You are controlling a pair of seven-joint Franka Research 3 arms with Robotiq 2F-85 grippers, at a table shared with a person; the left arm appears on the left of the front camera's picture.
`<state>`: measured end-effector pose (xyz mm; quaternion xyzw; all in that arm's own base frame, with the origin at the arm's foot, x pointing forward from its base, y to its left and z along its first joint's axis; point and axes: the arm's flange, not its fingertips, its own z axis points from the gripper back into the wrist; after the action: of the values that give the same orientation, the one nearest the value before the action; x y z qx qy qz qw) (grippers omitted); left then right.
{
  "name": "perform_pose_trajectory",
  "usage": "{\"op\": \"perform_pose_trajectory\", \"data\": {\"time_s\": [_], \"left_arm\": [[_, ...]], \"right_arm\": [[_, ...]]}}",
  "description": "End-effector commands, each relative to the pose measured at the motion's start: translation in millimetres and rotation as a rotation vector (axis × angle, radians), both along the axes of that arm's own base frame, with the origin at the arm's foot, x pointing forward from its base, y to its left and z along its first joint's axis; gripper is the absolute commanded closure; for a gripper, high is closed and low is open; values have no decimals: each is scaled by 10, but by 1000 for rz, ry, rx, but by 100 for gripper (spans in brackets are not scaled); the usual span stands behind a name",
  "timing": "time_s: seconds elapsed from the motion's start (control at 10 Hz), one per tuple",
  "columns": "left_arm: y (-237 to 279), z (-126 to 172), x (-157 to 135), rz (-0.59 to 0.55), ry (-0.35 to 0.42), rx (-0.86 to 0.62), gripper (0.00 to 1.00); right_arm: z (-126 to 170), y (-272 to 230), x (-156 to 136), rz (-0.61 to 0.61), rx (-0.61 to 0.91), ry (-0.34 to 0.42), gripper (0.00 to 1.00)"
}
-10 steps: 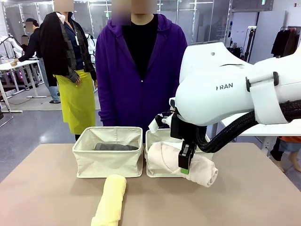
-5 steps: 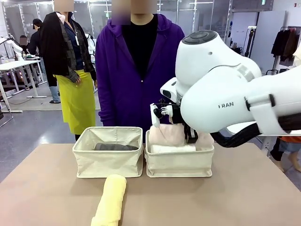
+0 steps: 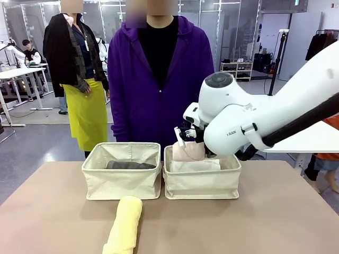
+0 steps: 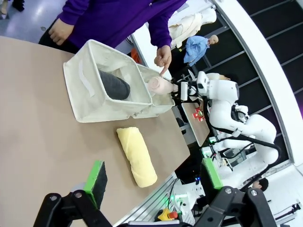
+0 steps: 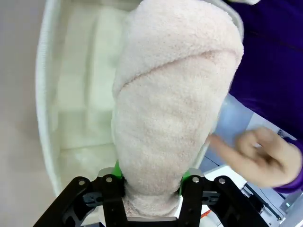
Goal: Divide the towels into two baskets.
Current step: Pick up one hotel-folded towel from the bottom of the table and place it in the Fabric basket indicated by the person.
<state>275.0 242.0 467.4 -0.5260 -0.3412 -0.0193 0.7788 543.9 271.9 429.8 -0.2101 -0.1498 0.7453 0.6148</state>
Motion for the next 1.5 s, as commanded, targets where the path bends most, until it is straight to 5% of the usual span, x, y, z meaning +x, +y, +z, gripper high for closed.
{"op": "perform_pose_trajectory", "data": {"time_s": [0.0,0.2,0.5,0.6,0.8,0.9,1.4], "left_arm": [[8,36,-31,-3,-3,-14,0],[8,36,-31,-3,-3,-14,0],[8,36,-31,-3,-3,-14,0],[8,36,-31,-3,-3,-14,0],[8,36,-31,-3,-3,-14,0],[8,36,-31,-3,-3,-14,0],[8,36,-31,-3,-3,-14,0]], "right_arm": [[52,32,50,21,4,9,58],[-59,13,114,8,-2,35,58],[-53,4,105,14,19,52,5],[-60,4,108,9,21,54,0],[-34,-11,78,5,50,54,0],[-3,-43,49,1,46,51,17],[-118,34,90,-17,27,36,17]]}}
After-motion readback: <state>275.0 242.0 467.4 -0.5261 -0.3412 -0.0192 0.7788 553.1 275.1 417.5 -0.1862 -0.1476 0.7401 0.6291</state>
